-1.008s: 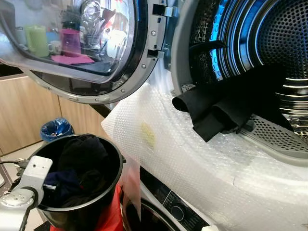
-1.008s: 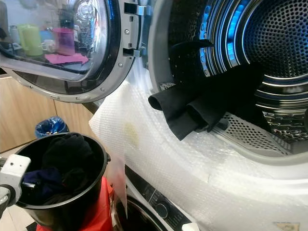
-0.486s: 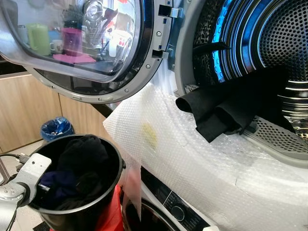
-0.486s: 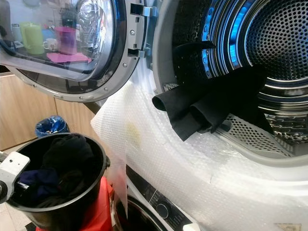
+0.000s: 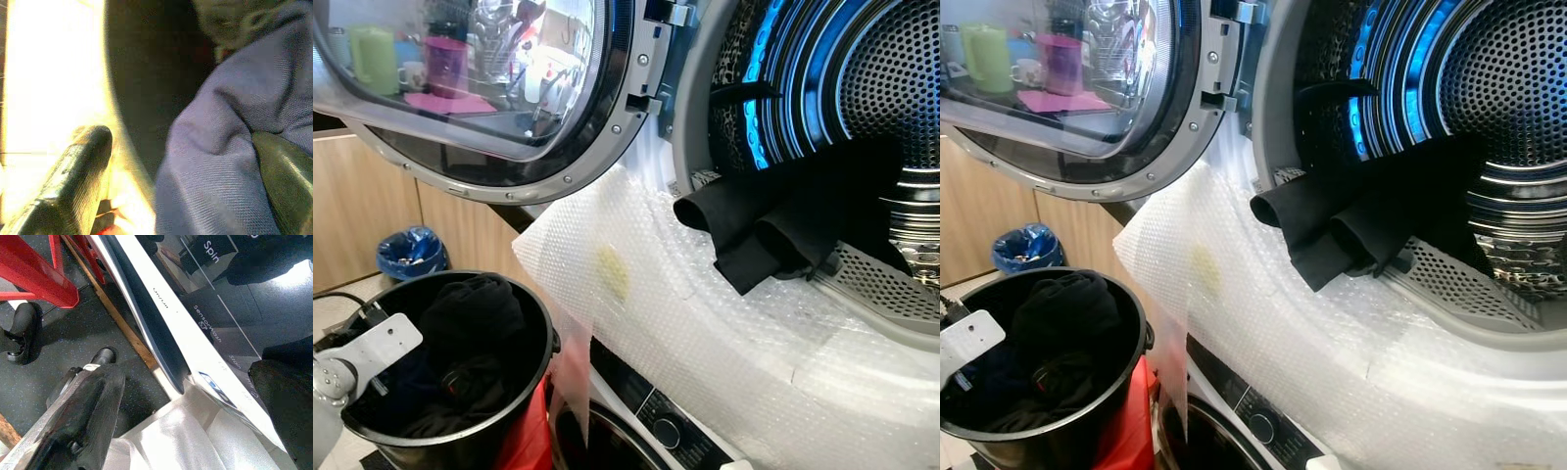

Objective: Clothes washing

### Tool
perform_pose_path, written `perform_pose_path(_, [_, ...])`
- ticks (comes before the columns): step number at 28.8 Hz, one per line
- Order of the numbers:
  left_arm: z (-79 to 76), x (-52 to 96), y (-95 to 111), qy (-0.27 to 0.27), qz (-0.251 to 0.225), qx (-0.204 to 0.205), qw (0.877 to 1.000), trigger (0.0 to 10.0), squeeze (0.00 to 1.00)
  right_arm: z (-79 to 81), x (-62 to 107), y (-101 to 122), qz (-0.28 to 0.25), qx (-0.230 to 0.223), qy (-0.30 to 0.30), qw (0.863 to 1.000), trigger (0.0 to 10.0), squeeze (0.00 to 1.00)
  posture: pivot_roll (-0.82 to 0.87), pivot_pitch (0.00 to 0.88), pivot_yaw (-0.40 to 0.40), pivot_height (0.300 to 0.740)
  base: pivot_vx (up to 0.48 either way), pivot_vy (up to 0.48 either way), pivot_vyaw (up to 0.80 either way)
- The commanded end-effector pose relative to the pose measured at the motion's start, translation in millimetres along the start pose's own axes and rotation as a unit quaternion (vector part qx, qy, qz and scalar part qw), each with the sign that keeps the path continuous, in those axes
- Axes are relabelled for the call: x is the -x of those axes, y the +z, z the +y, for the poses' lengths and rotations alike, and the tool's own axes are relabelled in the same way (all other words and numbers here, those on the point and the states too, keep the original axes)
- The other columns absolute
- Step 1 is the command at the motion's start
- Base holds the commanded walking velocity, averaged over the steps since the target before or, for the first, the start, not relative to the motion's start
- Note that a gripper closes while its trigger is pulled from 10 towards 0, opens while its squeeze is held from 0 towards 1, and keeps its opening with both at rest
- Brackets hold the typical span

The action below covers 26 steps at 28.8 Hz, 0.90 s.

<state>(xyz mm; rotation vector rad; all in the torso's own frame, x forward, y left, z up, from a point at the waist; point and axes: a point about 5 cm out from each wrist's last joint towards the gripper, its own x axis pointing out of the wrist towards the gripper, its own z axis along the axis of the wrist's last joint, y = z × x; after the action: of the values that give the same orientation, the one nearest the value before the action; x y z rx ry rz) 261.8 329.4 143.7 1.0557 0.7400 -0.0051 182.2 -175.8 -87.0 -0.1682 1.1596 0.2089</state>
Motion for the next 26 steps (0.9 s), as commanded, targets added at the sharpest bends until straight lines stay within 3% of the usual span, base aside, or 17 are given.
perform_pose_path(1, [-1.1,-0.8,-0.7,-0.009,0.011,-0.021,1.000,10.0,0.00,-13.5,2.4,-2.1,0.006,0.001,-0.021,1.000,10.0,0.00,0.22,0.039,-0.257,0.740,0.000,0.000,0.00])
perform_pose_path(6, [-18.9,-2.9,-7.4,-0.051,0.018,-0.029,0.998,10.0,0.00,-14.1,2.6,-1.6,0.006,0.005,-0.021,1.000,10.0,0.00,0.22,0.046,-0.262,0.740,0.000,0.000,0.00])
perform_pose_path(8, [-28.3,-3.8,-5.4,-0.072,0.005,-0.004,0.997,10.0,0.00,-14.9,2.7,-1.3,0.007,0.012,-0.022,1.000,10.0,0.00,0.22,0.050,-0.268,0.740,0.000,0.000,0.00])
perform_pose_path(14, [-35.3,-2.4,-1.2,-0.088,-0.001,-0.016,0.996,10.0,0.00,-17.4,3.3,-1.0,0.008,0.020,-0.023,1.000,10.0,0.00,0.22,0.063,-0.280,0.740,0.000,0.000,0.00])
perform_pose_path(19, [-39.2,-4.5,14.4,-0.111,-0.049,0.054,0.991,10.0,0.00,-18.7,3.6,-0.6,0.007,0.020,-0.024,0.999,10.0,0.00,0.22,0.058,-0.280,0.740,0.000,0.000,0.00])
perform_pose_path(24, [-33.2,-3.5,25.6,-0.113,-0.069,0.023,0.991,10.0,0.00,-17.4,3.3,-0.2,0.005,0.019,-0.022,1.000,10.0,0.00,0.21,0.052,-0.277,0.740,0.000,0.000,0.00])
perform_pose_path(26, [-35.6,-3.6,17.8,-0.129,-0.040,-0.028,0.990,10.0,0.00,-16.5,3.1,-0.4,0.006,0.020,-0.021,1.000,10.0,0.00,0.21,0.048,-0.276,0.740,0.000,0.000,0.00])
